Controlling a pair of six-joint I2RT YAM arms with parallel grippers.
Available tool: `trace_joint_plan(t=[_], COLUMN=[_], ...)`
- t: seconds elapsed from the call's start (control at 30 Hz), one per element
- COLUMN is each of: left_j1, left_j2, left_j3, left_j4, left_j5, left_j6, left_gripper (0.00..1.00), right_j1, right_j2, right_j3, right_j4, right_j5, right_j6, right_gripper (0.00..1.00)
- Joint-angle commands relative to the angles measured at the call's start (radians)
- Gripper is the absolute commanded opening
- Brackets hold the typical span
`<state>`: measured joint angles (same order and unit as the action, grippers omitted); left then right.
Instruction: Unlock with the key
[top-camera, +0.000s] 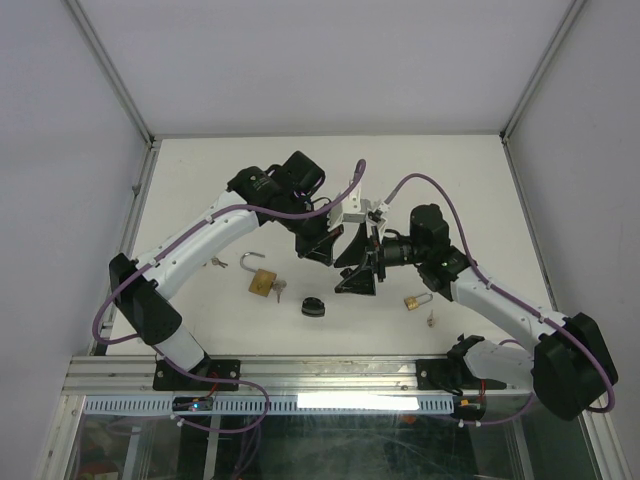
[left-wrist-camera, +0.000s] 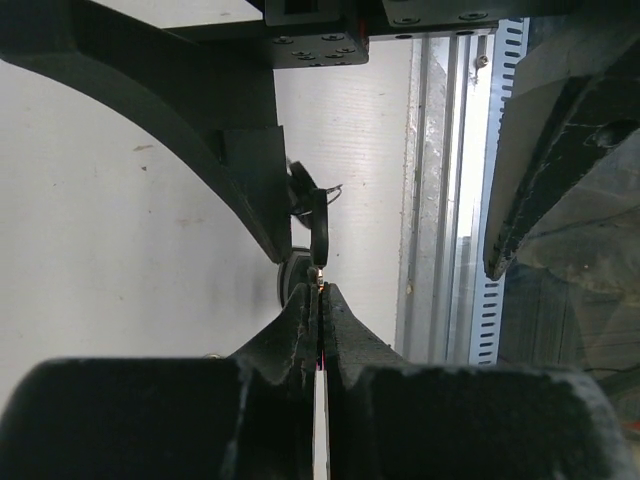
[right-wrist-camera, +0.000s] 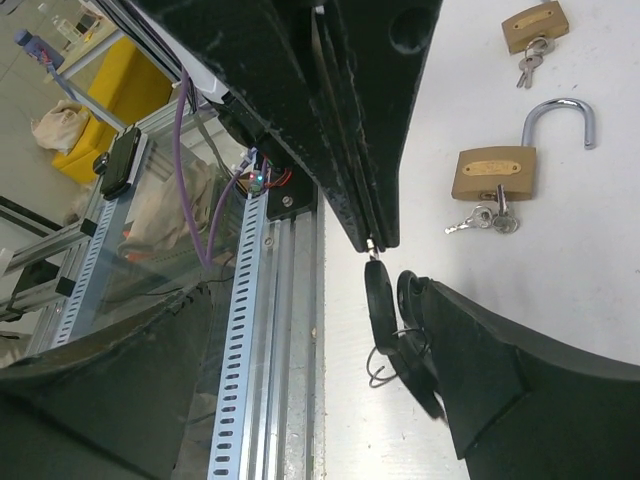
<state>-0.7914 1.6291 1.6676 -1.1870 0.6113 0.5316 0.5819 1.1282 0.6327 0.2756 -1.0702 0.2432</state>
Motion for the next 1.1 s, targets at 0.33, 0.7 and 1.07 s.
trace_joint_plan(t=[0.33, 0.7, 1.07], left_j1=[-0.003, -0.002, -0.001], left_j2=[-0.07, -0.095, -0.112], left_j3=[-0.004, -0.033, -0.06], left_j4=[0.037, 0.054, 0.137], left_j5=[0.069, 0.068, 0.02], left_j6=[-0.019, -0.027, -0.048], left_gripper=[0.0, 0.0, 0.0], right_j1=[-0.059, -0.122, -0.219], right_j2=[-0.093, -0.192, -0.209], right_j3=[0.03, 0.042, 0.18], right_j4=[0.043, 0.0, -0.294], right_j5=[-0.003, -0.003, 0.28], right_j6=[-0.016, -0.016, -0.33], right_gripper=[0.88, 0.88, 0.28])
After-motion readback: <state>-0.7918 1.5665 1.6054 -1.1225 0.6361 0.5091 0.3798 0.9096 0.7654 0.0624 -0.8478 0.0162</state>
